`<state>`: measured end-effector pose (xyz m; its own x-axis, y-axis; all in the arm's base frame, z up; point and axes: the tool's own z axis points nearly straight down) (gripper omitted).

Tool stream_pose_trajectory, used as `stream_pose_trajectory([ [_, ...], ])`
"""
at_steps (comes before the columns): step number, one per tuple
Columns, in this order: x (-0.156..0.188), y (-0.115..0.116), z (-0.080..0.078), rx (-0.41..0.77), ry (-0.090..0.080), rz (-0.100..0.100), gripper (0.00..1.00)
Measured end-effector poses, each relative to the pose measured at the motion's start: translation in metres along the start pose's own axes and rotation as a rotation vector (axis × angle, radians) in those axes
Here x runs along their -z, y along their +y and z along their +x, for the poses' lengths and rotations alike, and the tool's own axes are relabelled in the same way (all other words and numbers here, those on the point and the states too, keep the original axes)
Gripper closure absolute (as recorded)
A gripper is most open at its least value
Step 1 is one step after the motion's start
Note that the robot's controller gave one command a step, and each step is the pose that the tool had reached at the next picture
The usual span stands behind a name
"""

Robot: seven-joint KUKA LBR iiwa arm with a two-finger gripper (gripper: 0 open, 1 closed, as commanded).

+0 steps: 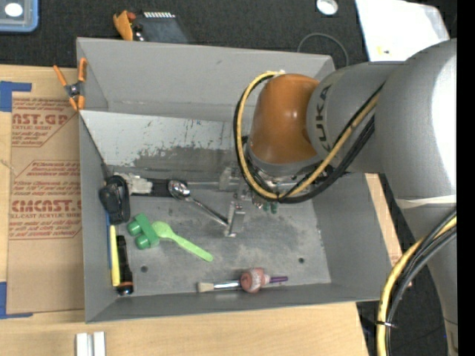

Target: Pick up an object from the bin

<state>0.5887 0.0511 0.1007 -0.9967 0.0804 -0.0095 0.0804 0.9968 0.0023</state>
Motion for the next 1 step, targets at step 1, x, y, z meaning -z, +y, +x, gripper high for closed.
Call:
stream_pose_trajectory([
  [1, -0.0022, -0.03, 0.0108, -0.132, 0.007, -0.001, 0.0],
])
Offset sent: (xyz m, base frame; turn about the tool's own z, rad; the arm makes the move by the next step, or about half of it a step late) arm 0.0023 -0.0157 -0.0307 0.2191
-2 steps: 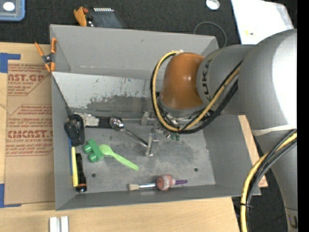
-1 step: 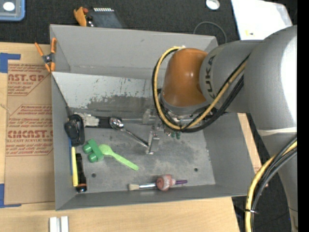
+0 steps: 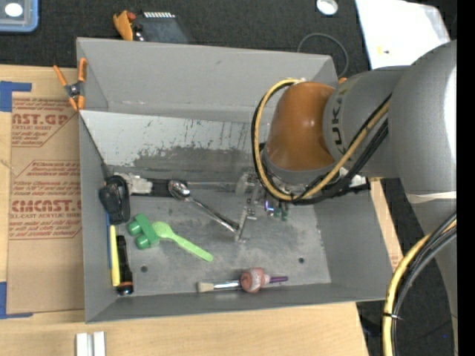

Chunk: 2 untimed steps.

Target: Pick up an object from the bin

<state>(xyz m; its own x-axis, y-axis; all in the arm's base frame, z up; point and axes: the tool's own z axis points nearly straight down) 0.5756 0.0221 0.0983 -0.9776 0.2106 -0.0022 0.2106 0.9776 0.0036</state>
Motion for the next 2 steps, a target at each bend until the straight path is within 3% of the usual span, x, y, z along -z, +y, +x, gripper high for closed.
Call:
stream_pose_trajectory([
  [1, -0.0304, 0.0177, -0.0121, -0.086, -0.011, -0.005, 0.0],
  [2, -0.0276, 0.0237, -0.0066, -0.181, -0.009, -0.005, 1.0],
])
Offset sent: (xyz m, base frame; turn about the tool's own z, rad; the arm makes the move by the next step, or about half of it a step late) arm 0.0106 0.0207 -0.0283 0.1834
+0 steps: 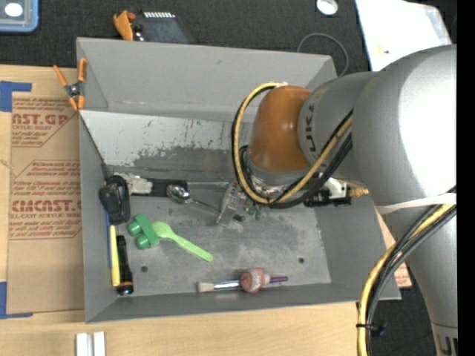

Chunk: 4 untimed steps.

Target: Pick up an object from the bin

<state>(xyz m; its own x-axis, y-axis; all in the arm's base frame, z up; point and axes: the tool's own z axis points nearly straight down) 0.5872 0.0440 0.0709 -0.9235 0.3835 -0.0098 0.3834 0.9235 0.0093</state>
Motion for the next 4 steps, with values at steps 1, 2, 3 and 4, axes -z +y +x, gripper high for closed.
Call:
stream_pose_trajectory([
  [1, 0.0, 0.0, 0.0, 0.0, 0.0, 0.0, 1.0],
  [2, 0.02, 0.0, 0.001, 0.001, 0.003, 0.0, 1.0],
  [3, 0.052, 0.0, 0.001, 0.001, 0.005, 0.001, 1.0],
  [4, 0.088, 0.001, 0.001, 0.002, 0.006, 0.001, 1.0],
])
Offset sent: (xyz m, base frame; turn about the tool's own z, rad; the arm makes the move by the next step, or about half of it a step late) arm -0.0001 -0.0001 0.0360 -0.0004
